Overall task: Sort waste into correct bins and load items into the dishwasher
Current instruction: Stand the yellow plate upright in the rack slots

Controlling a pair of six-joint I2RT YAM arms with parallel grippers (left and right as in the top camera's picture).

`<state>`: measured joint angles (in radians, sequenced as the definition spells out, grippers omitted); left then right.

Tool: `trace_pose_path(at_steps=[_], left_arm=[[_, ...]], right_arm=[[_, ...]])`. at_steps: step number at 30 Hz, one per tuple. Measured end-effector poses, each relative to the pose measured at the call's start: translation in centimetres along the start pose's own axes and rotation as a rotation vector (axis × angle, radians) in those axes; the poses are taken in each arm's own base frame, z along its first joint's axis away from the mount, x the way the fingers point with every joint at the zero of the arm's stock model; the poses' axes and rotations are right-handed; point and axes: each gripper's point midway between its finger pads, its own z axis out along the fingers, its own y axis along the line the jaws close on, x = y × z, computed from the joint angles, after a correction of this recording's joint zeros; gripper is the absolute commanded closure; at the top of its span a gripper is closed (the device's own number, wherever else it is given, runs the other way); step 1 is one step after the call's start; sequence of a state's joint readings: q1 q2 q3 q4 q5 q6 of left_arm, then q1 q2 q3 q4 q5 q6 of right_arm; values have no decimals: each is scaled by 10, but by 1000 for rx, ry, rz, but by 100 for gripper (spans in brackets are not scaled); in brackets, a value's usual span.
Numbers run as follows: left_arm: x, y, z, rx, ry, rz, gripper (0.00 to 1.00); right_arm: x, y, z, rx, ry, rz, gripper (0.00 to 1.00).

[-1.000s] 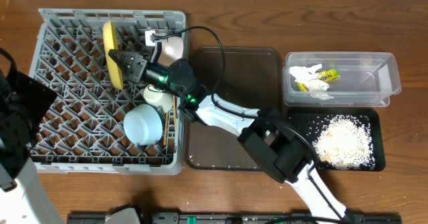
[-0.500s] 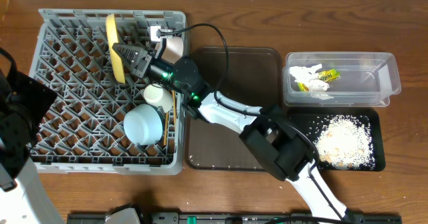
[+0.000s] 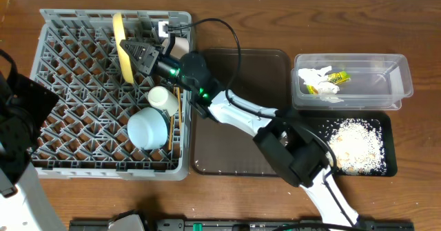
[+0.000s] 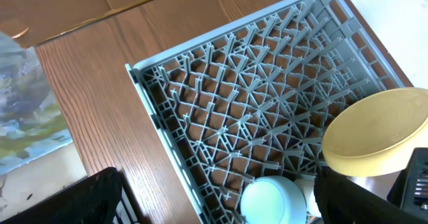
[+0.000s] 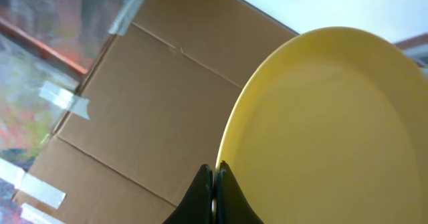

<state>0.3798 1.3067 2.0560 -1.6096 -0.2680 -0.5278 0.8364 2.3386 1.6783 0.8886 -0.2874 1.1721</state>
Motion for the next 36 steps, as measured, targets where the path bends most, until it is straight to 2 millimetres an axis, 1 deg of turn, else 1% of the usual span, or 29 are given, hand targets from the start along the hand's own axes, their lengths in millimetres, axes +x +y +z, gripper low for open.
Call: trace_pose_path(at_steps=[3,6,8,12,15,20,22,26,32,36], left_arm=[[0,0,0,0,0,0,7],[0,0,0,0,0,0,7],[0,0,0,0,0,0,7],[0,0,0,0,0,0,7],[0,0,0,0,0,0,7],[0,0,0,0,0,0,7],[0,0,0,0,0,0,7],[0,0,0,0,0,0,7],[0,0,0,0,0,0,7],[0,0,0,0,0,0,7]], right_arm=[[-2,3,0,-9,-4,-5,99],[-9,22,-1,-81,-34,-25,99],[-11,27,-1,-95,-40,-26,99],[-10,27,-1,-95,-34,-19,99],[-8,24,-1,-84,-24,-13,99],[-1,11,0,-30,9,13,99],[0,8,0,-20,12,18,99],[-1,7,0,-13,4,27,99],[-7,4,0,2,-32,84,99],[-3,-13,-1,79,-22,146,99]])
